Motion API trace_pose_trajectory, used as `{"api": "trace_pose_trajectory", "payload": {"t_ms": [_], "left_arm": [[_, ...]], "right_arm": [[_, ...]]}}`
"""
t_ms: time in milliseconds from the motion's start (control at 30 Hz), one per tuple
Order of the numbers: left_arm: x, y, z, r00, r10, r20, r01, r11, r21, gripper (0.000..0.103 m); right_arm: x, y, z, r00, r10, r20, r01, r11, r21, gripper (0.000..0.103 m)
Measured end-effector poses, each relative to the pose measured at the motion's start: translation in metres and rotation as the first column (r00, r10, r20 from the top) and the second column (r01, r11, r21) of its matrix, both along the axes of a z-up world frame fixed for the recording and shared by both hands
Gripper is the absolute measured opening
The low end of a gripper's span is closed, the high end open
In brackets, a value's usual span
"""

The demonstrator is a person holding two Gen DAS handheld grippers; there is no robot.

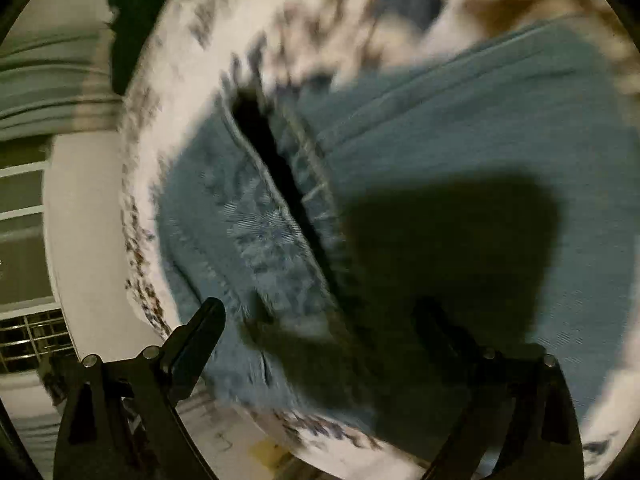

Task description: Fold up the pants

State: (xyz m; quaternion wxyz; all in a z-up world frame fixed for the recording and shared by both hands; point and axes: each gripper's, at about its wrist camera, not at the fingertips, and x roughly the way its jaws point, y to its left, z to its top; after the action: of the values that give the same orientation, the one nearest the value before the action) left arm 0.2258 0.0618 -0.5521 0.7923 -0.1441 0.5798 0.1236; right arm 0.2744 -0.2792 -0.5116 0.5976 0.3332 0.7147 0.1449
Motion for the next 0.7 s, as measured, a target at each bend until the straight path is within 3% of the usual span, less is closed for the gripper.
{"api": "trace_pose_trajectory", "payload": {"t_ms": [33,100,167,267,367,500,600,700], "left_arm": [[0.001,0.004,-0.002,1.0,0.0,-0.001,0.0,1.0,0.006,0.083],[0.002,0.014,-0.003,1.0,0.003,-0.005,-0.003,1.0,0.018,0.083],[0.003,0.017,0.0,1.0,-0.008,0.0,0.008,1.0,0.014,0.083],[0.007,0.015,0.011,1.0,-0.028,0.014,0.028,1.0,-0.001,0.083],[0.012,0.01,0.026,0.997,-0.057,0.044,0.058,0.998,-0.018,0.083],[0.027,-0.008,0.028,0.993,-0.102,0.061,0.106,0.992,-0.073,0.084],[0.041,-0.03,0.019,0.989,-0.136,0.05,0.142,0.982,-0.128,0.083],[0.061,-0.058,0.004,0.981,-0.19,0.036,0.194,0.965,-0.174,0.083]], "right_arm": [[0.002,0.008,0.001,1.0,-0.003,0.019,0.004,0.999,-0.037,0.098],[0.005,0.029,0.015,0.995,0.038,0.09,-0.027,0.993,-0.115,0.05],[0.001,0.038,0.028,0.991,0.065,0.119,-0.046,0.986,-0.16,0.032],[-0.011,0.024,0.07,0.976,0.041,0.213,0.001,0.981,-0.195,0.018],[-0.025,-0.015,0.113,0.964,-0.011,0.265,0.071,0.973,-0.219,0.017],[-0.046,-0.094,0.141,0.955,-0.102,0.278,0.188,0.934,-0.303,0.016],[-0.067,-0.16,0.133,0.953,-0.179,0.245,0.262,0.894,-0.365,0.016],[-0.079,-0.199,0.1,0.967,-0.194,0.167,0.248,0.869,-0.428,0.016]]}}
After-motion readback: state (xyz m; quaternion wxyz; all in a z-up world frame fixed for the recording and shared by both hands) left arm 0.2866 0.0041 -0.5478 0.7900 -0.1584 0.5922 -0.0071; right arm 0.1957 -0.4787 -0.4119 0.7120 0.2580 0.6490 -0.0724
